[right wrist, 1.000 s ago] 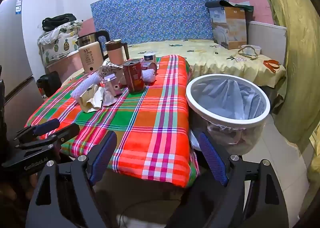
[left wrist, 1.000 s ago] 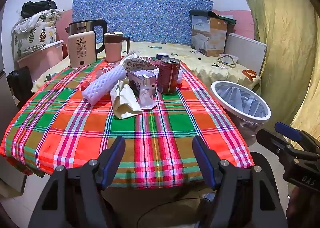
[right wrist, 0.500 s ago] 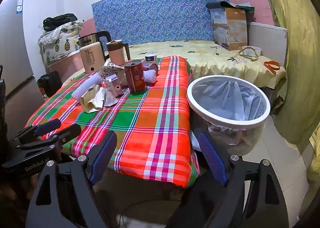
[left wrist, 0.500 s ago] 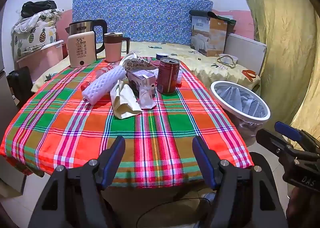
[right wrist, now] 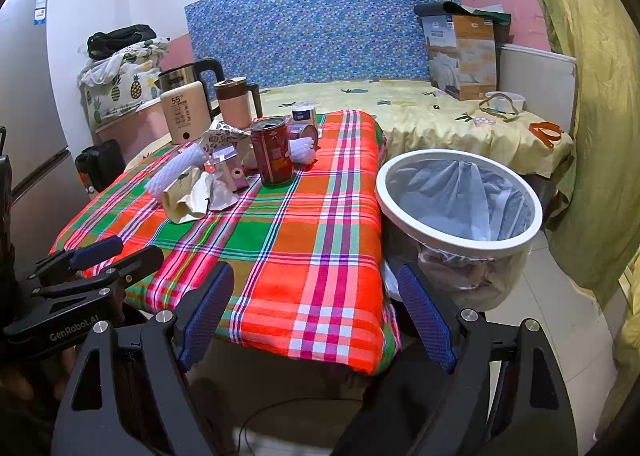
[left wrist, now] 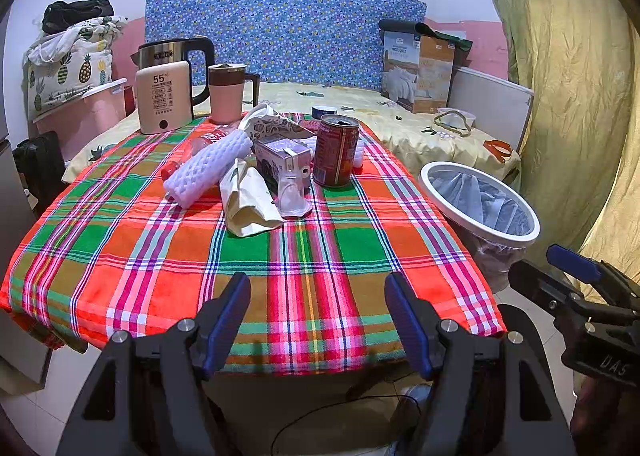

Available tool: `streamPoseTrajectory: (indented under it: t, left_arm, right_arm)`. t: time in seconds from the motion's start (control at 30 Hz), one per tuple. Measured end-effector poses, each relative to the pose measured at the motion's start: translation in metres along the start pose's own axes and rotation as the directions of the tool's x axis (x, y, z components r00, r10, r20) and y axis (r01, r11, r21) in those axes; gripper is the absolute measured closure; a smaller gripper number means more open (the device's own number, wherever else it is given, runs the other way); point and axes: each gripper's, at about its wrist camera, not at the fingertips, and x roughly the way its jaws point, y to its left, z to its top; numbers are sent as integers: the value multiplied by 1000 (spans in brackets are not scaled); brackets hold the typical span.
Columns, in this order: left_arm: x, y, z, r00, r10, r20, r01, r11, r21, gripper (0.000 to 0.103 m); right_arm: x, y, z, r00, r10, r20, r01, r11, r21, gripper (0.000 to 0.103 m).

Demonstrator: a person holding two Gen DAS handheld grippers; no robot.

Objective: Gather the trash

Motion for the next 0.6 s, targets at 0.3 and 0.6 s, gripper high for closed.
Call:
streamPoseTrajectory:
  t: [0.3, 0.6]
  left_arm:
    - [0, -1, 0, 1000, -2, -3, 2, 1000, -1, 32]
    - [1, -1, 0, 1000, -2, -3, 2, 1000, -2, 32]
  right_arm:
    - [1, 0, -1, 1000, 2, -2, -2, 1000, -3, 18]
    - [2, 1, -1, 1000, 2, -4, -2, 1000, -4, 18]
